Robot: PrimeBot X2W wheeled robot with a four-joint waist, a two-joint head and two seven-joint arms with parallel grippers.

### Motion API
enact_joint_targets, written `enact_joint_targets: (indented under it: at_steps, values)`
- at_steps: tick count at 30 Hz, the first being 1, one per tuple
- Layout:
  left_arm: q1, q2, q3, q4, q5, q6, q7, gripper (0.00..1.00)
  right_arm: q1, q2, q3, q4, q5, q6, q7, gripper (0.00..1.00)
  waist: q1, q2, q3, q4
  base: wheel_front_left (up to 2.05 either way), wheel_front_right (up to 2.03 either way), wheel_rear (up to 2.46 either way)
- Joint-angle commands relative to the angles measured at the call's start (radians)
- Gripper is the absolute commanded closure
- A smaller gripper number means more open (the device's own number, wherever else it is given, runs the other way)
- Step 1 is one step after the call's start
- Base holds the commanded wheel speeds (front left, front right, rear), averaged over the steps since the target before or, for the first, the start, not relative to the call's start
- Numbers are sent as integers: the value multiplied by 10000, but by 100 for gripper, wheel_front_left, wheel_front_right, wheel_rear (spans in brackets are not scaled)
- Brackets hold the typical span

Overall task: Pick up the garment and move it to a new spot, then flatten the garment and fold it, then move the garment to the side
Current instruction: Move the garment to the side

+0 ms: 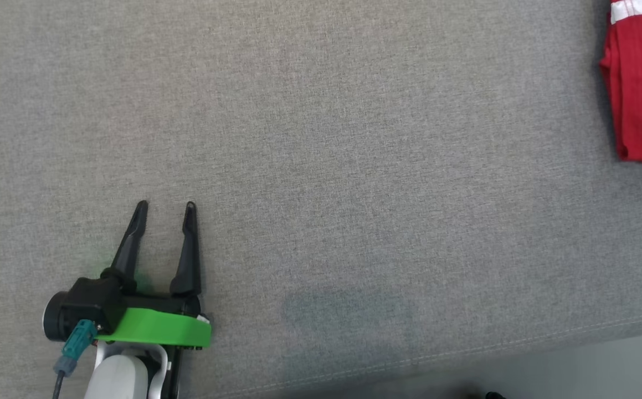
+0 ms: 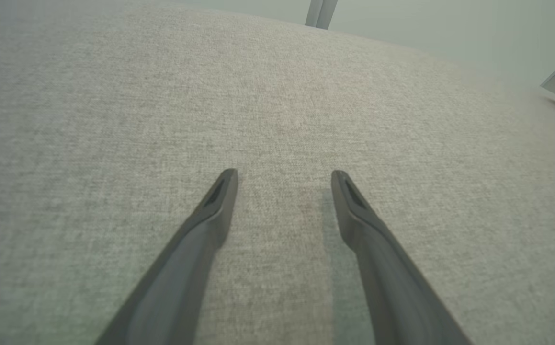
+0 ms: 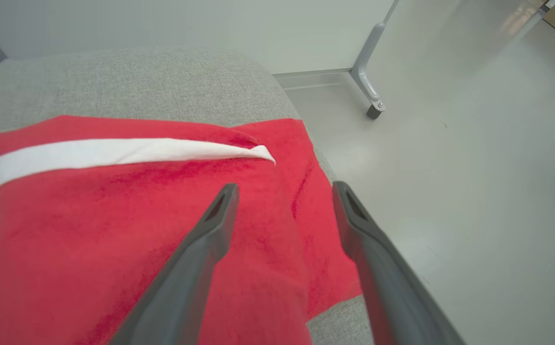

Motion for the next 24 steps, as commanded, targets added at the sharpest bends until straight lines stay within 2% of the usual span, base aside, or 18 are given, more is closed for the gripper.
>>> enact_joint_targets:
  at_steps: [1,5,9,12,15,18,24]
  values:
    - [-3,36,112,41,-7,-12,25,0,38,91,28,-79,-31,-16,-324,0,0,0,-204,7,0,0,0]
    - [279,4,224,-153,51,57,16,0,473,361,434,-724,447,-16,-1570,0,0,0,-886,-12,0,0,0]
    - [696,4,547,-483,-62,315,16,0,1353,535,791,-2112,1171,-16,-2706,0,0,0,-1839,49,0,0,0]
    - [1175,-4,760,-593,-195,536,14,0,2298,724,981,-3221,1495,-16,-3080,0,0,0,-2565,141,0,0,0]
    - [1810,-5,791,-352,-337,492,14,0,3320,1217,941,-4165,1718,-16,-3357,0,0,0,-3406,295,0,0,0]
    - [2437,1,974,-235,-480,497,14,0,4561,1763,1232,-4855,1445,-18,-3504,0,0,0,-4139,458,0,0,0]
    - [3460,0,1228,-26,-275,295,14,0,6658,2985,1564,-5028,743,-10,-4060,0,0,0,-5208,793,0,0,0]
